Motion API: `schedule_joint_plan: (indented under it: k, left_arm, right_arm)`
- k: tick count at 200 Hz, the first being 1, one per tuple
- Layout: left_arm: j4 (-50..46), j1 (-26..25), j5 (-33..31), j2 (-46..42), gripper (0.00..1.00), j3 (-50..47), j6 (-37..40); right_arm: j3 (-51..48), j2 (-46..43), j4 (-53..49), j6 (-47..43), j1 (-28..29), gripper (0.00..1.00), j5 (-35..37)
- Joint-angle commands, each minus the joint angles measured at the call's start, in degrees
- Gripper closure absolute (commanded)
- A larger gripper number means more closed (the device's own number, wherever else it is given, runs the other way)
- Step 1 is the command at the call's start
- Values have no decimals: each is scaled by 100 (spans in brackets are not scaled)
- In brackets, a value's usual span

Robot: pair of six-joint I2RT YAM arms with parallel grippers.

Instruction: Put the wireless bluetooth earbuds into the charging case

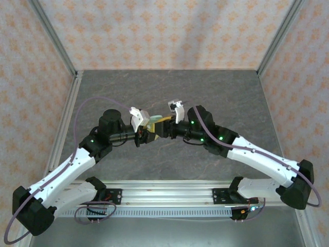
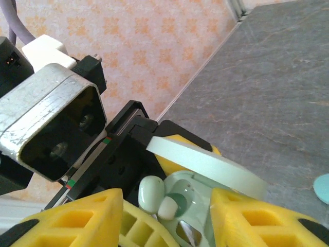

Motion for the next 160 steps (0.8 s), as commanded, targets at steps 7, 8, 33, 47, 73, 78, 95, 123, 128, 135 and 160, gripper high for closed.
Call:
schedule_joint_plan:
  k: [7, 8, 33, 47, 73, 78, 95, 123, 128, 135, 160]
  left_arm:
    - [92, -40, 507, -145, 93, 62, 226]
    - [84, -36, 510, -147, 93, 61, 227]
    - [-25, -40, 651, -149, 94, 119, 300]
    - [-170, -34, 739, -148, 94, 177, 395]
    - [-411, -33, 836, -153, 94, 286, 525]
    - [-433, -45, 844, -148, 94, 296, 539]
    - [-484, -42, 864, -124, 94, 339, 527]
    - [-427, -41, 950, -22, 94, 362, 433]
    - [-425, -37, 954, 0, 94, 376, 407]
    - [-416, -40, 974, 37, 94, 388, 391]
    - [-407, -38, 1005, 148, 94, 451, 335]
  right_arm:
    - [248, -463, -376, 241, -80, 49, 517]
    - [250, -474, -393, 240, -80, 49, 521]
    - [294, -688, -829, 279, -80, 47, 554]
    - [283, -731, -1066, 285, -96, 45, 533]
    - [145, -663, -1213, 536, -214, 43, 148]
    - [98, -640, -1168, 614, -246, 43, 44]
    - [-46, -570, -970, 822, -332, 43, -326]
    - [-215, -449, -710, 993, -434, 43, -685]
    - [-235, -419, -647, 1033, -440, 43, -739]
    - [-268, -370, -552, 1088, -449, 43, -810]
    - [-413, -220, -271, 1294, -515, 44, -1002]
